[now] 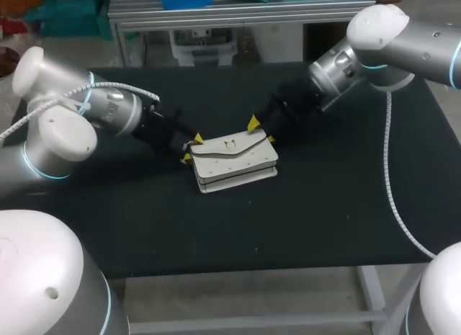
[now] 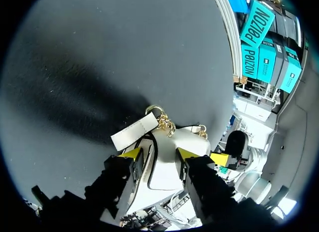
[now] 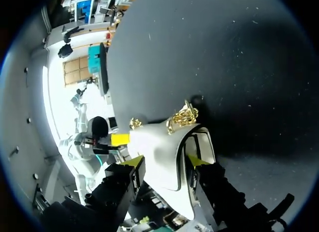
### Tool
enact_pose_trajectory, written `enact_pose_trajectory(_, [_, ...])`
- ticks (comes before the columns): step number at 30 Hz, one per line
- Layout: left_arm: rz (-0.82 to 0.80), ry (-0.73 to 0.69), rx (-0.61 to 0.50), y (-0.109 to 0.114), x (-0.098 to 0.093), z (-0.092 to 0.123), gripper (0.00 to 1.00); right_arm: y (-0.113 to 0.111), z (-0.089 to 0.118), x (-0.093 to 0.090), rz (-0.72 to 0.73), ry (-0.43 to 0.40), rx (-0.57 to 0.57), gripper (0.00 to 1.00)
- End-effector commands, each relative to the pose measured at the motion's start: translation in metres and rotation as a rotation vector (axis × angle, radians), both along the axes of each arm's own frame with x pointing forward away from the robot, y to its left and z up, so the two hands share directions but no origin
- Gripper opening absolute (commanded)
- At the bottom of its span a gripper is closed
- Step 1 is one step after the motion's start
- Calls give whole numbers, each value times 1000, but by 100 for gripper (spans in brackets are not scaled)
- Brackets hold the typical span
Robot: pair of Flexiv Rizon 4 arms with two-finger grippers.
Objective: Pick up the bag, open it, inspect its contents, close it, and place it on the opposite side
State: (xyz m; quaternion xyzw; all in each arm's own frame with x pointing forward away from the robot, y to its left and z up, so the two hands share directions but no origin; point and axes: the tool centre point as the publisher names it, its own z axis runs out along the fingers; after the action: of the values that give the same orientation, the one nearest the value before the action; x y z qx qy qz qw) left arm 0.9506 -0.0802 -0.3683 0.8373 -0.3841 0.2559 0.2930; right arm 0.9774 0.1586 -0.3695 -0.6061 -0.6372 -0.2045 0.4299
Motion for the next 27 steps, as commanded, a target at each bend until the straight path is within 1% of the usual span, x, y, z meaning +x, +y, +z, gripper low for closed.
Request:
enact_pose_trajectory(1, [6,3,0,-3,6,-7,7,5,-2,2,64,36,9,33])
enact_pose_trajectory(2, [6,4,-1,-3,7,-7,0,6,-3,1,67,32,11,19])
enact_pose_trajectory(3, [8,2,-1,-3,8,-8,0,8,-3,0,71,29,10,7])
enact_pose_trajectory(4, [8,0,-1,-3,8,-8,0,9,-3,-1,75,25,12,0])
enact_pose_trajectory(8, [-6,-35,4,-5,12,-11,0,10,-4,-6,80,-44,8,0])
enact_pose_trajectory(10, [-14,-64,5,-5,15,-13,0,13,-3,-10,84,-104,-1,0])
enact_pose_trajectory(13, [-38,-109,-5,-5,18,-15,0,14,-4,-16,66,-141,6,0])
enact_pose_trajectory(14, [-38,-124,-1,-5,19,-16,0,14,-5,-18,56,-155,0,13])
enact_pose_trajectory(15, [-44,-145,-1,-5,20,-17,0,14,-6,-20,47,-164,7,19])
enact_pose_trajectory(16, [-48,-153,-5,-5,20,-18,0,14,-7,-21,39,-171,7,23])
enact_pose_trajectory(17, [-47,-149,-3,-5,21,-19,2,13,-8,-22,30,-179,2,30])
enact_pose_trajectory(18, [-52,-156,-5,-5,21,-19,11,13,-9,-23,21,-185,4,37])
enact_pose_trajectory(19, [-52,-155,-6,-5,22,-19,14,12,-9,-24,8,-194,7,40])
enact_pose_trajectory(21, [-50,-148,-10,-4,22,-18,23,10,-10,-25,-10,-206,7,41])
enact_pose_trajectory(23, [-48,-138,-16,-3,21,-17,36,7,-10,-25,-30,-215,13,42])
enact_pose_trajectory(27, [-44,-95,-27,-1,19,-13,48,4,-8,-24,-53,-224,15,42])
